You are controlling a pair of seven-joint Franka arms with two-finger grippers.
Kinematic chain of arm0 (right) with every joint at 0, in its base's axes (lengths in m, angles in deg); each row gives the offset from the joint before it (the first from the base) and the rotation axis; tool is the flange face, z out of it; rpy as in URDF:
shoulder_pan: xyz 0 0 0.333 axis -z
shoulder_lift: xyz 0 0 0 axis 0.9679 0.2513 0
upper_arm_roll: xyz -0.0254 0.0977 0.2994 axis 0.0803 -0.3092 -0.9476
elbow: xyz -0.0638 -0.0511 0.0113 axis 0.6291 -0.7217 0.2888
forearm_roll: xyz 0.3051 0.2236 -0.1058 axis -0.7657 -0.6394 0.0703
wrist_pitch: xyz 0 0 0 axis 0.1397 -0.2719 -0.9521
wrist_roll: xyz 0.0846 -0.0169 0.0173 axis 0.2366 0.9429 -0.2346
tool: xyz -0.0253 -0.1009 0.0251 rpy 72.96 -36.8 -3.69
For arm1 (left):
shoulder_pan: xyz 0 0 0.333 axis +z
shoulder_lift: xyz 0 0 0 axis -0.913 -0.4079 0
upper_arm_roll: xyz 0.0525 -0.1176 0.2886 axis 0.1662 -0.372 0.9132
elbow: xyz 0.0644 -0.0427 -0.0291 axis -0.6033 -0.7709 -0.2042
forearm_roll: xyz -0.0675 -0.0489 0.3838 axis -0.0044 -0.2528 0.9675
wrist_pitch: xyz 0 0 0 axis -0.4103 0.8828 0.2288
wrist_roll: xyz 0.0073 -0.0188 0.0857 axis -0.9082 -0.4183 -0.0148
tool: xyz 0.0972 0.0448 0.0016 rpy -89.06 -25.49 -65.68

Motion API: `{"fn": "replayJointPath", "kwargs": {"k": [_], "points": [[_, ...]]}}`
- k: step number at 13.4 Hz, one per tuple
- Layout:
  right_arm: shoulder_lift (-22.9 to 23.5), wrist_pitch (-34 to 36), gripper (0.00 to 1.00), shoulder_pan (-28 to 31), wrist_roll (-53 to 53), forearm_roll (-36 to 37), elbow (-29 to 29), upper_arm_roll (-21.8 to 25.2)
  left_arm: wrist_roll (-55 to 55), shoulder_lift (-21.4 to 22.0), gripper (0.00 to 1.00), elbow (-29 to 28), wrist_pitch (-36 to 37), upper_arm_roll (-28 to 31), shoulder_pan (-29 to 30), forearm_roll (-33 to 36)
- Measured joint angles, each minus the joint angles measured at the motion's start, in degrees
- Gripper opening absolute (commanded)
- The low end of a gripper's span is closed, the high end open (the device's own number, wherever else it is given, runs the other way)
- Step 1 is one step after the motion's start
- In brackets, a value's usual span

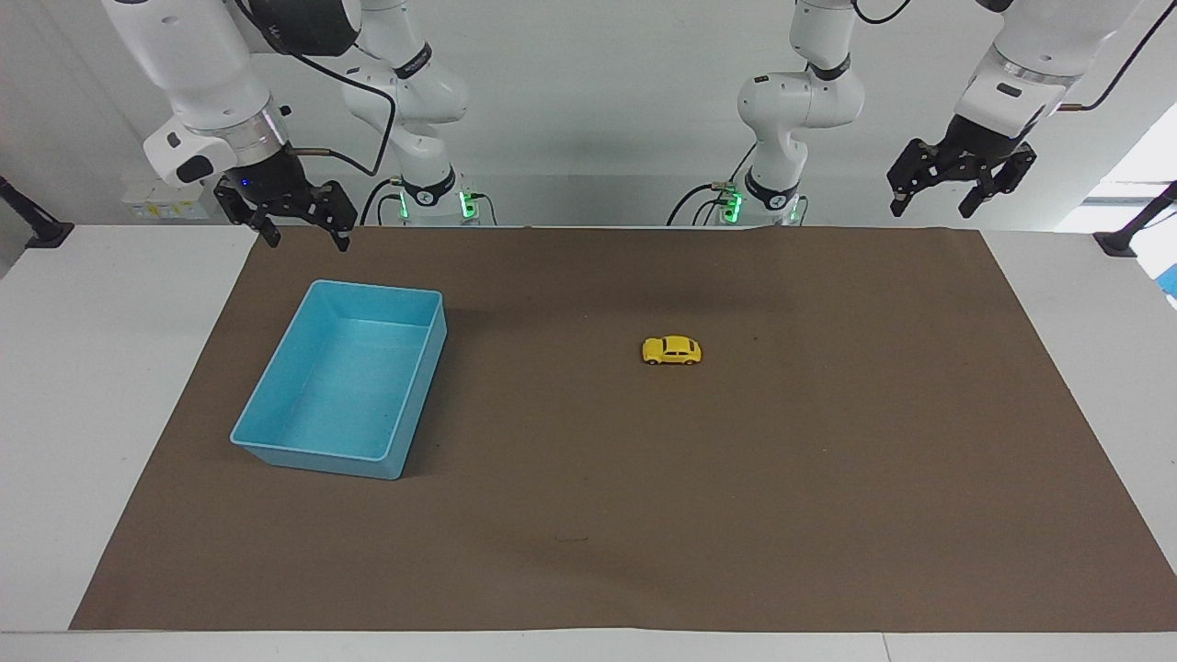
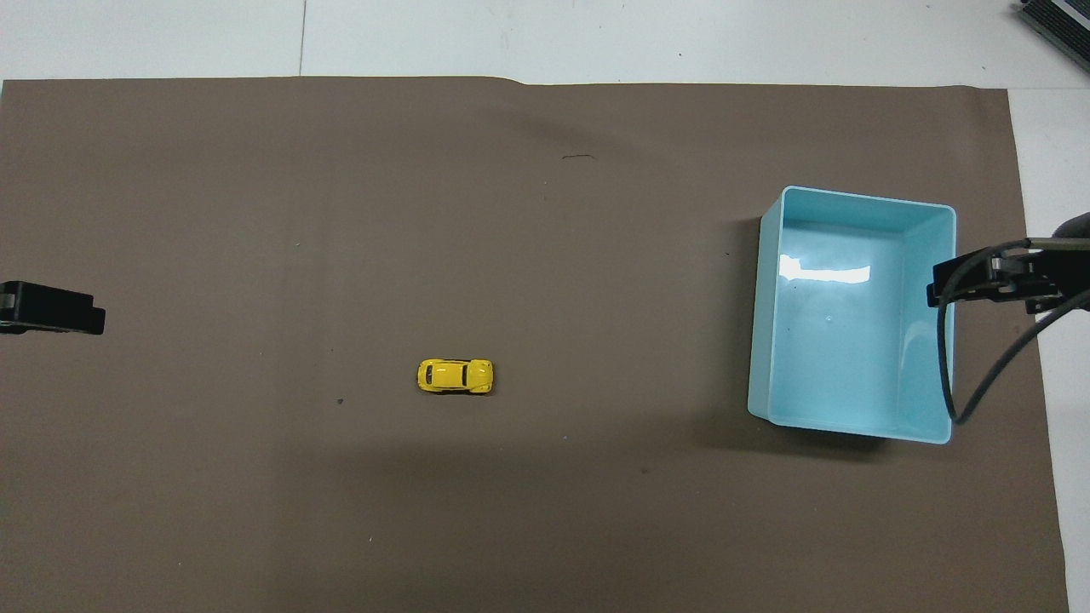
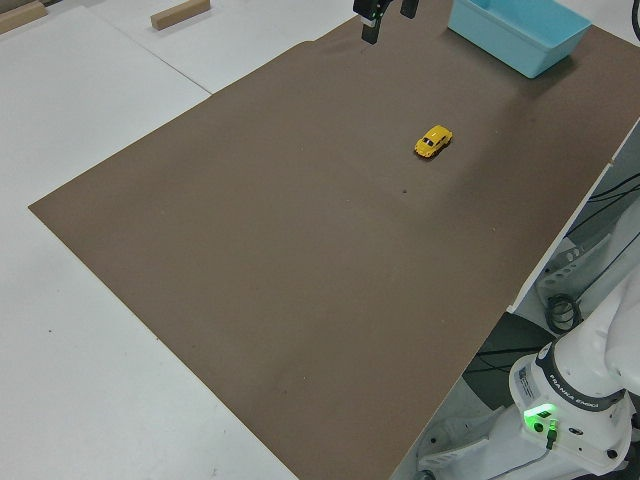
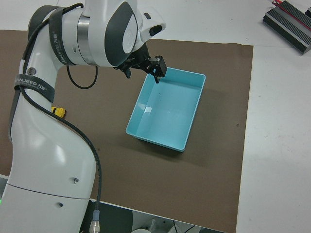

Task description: Wind up and store yellow beetle car

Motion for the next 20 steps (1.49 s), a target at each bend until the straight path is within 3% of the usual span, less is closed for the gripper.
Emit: {"fn": "replayJointPath", "kwargs": {"k": [16, 20], "points": [[0.0, 0.0, 1.0, 0.0, 0.0, 0.0, 0.0, 0.0, 1.8, 0.0, 1.0, -0.18, 0.02, -0.02, 0.01, -0.04], [0.0, 0.0, 1.0, 0.0, 0.0, 0.0, 0.0, 0.0, 7.91, 0.0, 1.0, -0.26, 0.58, 0.02, 0.02, -0.04]]}}
